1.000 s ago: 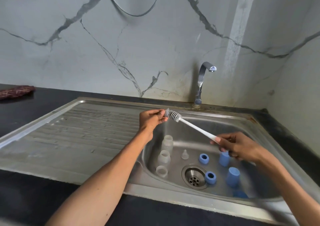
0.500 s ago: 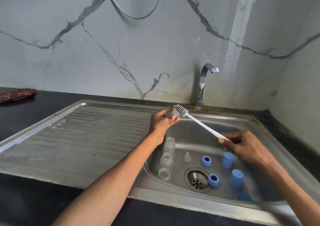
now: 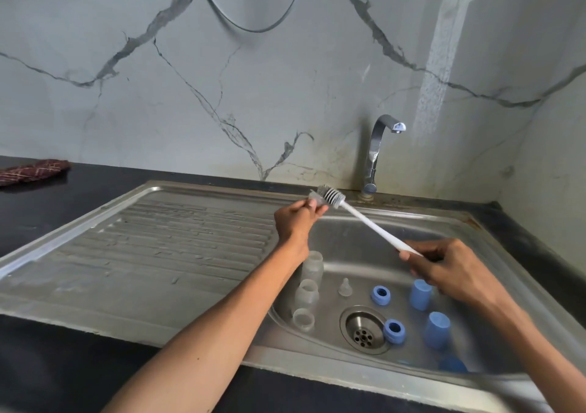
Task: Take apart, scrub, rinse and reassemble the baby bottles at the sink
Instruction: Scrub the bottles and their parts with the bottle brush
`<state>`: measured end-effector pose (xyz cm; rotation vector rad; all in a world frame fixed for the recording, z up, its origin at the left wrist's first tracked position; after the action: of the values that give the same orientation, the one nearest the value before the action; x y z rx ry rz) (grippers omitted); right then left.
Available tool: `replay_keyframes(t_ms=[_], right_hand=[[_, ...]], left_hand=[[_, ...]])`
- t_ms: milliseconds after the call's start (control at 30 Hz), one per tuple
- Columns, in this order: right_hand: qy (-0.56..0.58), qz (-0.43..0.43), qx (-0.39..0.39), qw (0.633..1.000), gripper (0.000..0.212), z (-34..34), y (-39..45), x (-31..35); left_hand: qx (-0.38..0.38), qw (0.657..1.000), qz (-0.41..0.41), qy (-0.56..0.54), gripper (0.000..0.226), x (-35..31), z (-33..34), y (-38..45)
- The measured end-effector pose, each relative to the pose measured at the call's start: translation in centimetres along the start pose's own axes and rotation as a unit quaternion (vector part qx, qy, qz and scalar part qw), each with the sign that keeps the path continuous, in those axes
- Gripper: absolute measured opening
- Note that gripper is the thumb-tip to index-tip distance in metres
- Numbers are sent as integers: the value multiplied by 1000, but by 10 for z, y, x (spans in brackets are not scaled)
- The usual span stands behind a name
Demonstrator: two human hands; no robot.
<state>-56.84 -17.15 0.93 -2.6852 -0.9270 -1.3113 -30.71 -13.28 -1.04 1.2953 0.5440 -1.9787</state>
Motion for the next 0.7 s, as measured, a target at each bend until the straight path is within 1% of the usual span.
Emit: replay_keyframes(t_ms=[33, 67, 133, 233, 300, 367, 400, 467, 533, 600, 633, 700], right_hand=[[-8, 1, 6, 1000, 19, 0, 0, -1], [-10, 4, 10, 1000, 20, 1, 0, -2], [-6, 10, 10, 1000, 23, 3, 1, -2], [-9, 5, -5, 1000, 23, 2, 0, -1], [-23, -1, -10, 1000, 23, 0, 0, -1], [-34, -6, -8, 999, 25, 1, -1, 0], [-34, -10, -5, 999, 26, 3, -1, 0], [-31, -15, -4, 999, 26, 6, -1, 2], [-31, -17, -10, 999, 25, 3, -1, 3], [-36, -17, -17, 999, 26, -1, -1, 2], [-38, -16, -16, 999, 26, -2, -1, 2], [-38, -12, -12, 999, 27, 0, -1, 1]], left_hand=[[-9, 1000, -9, -19, 14, 0, -5, 4], [-2, 1000, -13, -20, 16, 0, -7, 6], [31, 999, -12, -16, 20, 2, -7, 4], [57, 998, -5, -13, 22, 3, 1, -3], [72, 997, 2, 14, 25, 3, 2, -1], [104, 992, 10, 76, 36, 6, -1, 3], [114, 986, 18, 119, 38, 8, -3, 5], [122, 975, 40, 181, 29, 8, -7, 5], [109, 974, 48, 192, 17, 7, -8, 7], [93, 981, 34, 168, 9, 5, -10, 7], [87, 985, 27, 147, 8, 4, -12, 8], [71, 992, 22, 103, 14, 2, -13, 8]])
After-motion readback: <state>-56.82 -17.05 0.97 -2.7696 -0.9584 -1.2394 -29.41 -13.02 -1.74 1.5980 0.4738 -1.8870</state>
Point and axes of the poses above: each hand's wrist, its own y-axis towards the middle knuckle, its own z-axis out of the palm, x = y × z, the point moved 3 cm from there along y, towards the middle knuckle, and after that the axes turned 3 degrees about y, right-handed, at the moved point
